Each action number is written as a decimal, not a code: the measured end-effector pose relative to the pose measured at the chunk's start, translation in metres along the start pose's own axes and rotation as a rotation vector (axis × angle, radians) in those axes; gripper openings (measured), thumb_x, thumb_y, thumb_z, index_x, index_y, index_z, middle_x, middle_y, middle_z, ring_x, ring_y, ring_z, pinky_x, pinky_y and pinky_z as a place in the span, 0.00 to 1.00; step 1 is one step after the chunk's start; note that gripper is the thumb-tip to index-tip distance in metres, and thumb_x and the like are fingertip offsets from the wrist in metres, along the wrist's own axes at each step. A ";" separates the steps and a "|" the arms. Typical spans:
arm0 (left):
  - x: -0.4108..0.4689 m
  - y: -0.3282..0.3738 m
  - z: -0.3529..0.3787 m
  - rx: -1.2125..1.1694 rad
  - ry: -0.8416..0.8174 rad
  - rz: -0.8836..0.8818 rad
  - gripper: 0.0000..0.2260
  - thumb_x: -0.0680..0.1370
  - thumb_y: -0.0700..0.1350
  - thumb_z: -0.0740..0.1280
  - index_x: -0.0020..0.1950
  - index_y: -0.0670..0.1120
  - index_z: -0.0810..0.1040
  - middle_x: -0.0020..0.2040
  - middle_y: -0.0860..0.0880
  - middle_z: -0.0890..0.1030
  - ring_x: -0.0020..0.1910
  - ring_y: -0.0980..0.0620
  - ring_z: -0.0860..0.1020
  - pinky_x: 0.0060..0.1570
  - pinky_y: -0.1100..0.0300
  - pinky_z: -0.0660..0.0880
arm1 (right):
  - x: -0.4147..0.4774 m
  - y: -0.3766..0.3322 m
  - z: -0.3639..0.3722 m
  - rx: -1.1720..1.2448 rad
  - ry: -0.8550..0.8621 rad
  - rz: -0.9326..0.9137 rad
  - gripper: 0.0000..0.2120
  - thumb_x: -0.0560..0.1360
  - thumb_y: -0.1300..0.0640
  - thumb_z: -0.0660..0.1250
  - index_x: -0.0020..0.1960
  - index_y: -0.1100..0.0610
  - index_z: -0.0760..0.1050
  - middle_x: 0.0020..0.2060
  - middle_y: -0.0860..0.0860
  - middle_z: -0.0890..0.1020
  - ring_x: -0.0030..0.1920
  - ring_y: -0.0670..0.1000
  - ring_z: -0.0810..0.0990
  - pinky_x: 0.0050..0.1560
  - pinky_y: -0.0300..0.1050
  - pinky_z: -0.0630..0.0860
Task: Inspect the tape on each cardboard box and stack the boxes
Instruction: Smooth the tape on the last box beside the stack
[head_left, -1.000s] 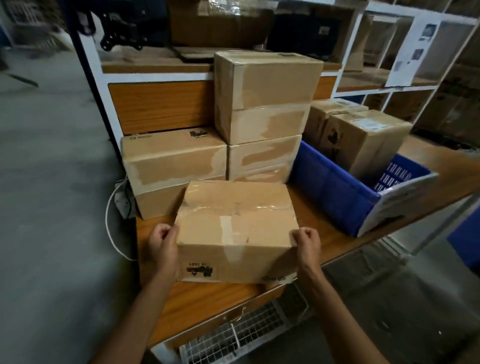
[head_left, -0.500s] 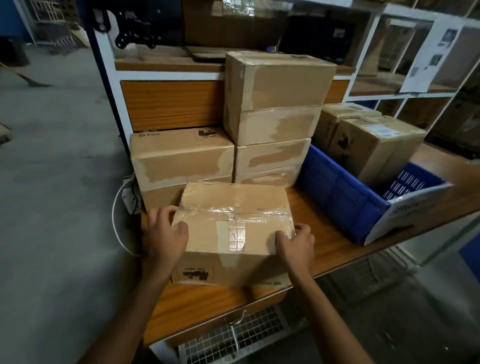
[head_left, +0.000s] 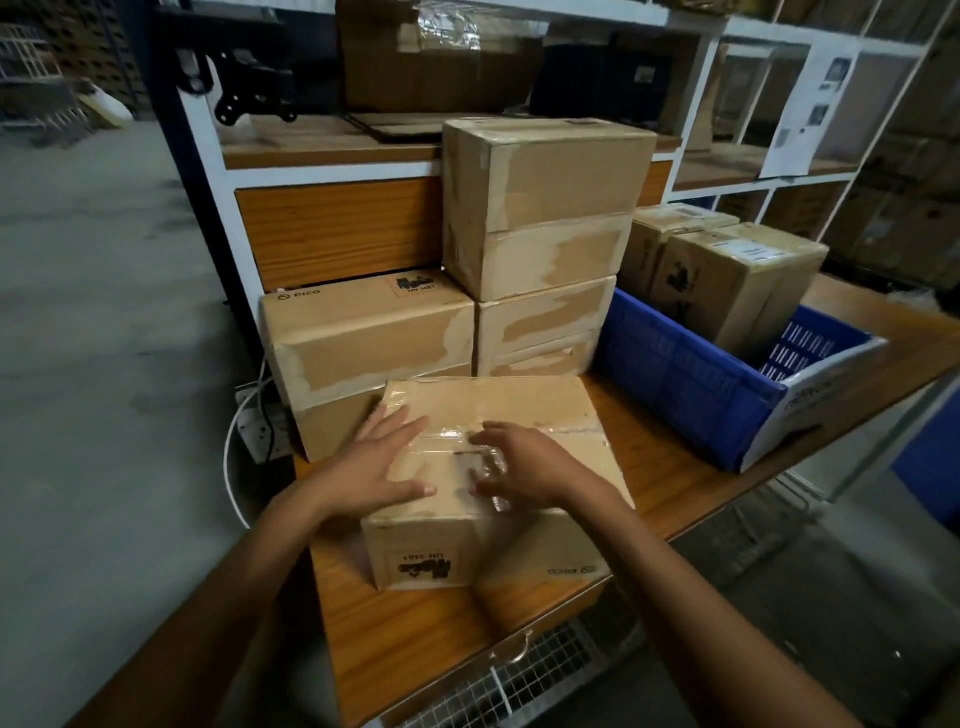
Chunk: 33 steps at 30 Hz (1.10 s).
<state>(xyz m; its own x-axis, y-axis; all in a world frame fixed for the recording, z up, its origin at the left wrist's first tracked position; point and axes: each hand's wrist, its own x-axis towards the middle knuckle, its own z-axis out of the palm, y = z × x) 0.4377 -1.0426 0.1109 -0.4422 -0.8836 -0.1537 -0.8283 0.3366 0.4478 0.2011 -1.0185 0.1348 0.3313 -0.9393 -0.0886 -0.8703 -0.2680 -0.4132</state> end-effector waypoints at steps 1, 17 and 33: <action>0.002 -0.003 -0.003 0.048 -0.073 -0.006 0.41 0.74 0.66 0.67 0.81 0.61 0.48 0.81 0.55 0.40 0.79 0.51 0.35 0.77 0.45 0.44 | 0.006 -0.004 -0.001 -0.052 -0.070 0.014 0.32 0.75 0.48 0.73 0.76 0.51 0.67 0.77 0.50 0.66 0.71 0.54 0.71 0.68 0.50 0.70; 0.059 0.009 -0.026 0.475 -0.274 -0.080 0.52 0.69 0.68 0.72 0.82 0.51 0.47 0.83 0.46 0.46 0.81 0.43 0.47 0.78 0.44 0.52 | 0.082 -0.018 -0.009 -0.457 -0.521 0.055 0.48 0.71 0.39 0.74 0.82 0.46 0.51 0.79 0.53 0.58 0.77 0.60 0.60 0.75 0.61 0.62; 0.121 0.076 -0.030 0.427 -0.385 -0.054 0.43 0.59 0.63 0.82 0.72 0.53 0.73 0.71 0.47 0.71 0.65 0.43 0.74 0.63 0.47 0.75 | 0.080 0.008 -0.055 -0.504 -0.528 0.165 0.43 0.72 0.54 0.77 0.81 0.49 0.58 0.74 0.52 0.68 0.73 0.57 0.67 0.69 0.50 0.66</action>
<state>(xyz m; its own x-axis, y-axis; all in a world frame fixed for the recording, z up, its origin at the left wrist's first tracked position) 0.3313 -1.1335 0.1528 -0.4228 -0.7479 -0.5117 -0.8832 0.4665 0.0479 0.2001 -1.1079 0.1745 0.2023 -0.7820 -0.5896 -0.9434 -0.3171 0.0969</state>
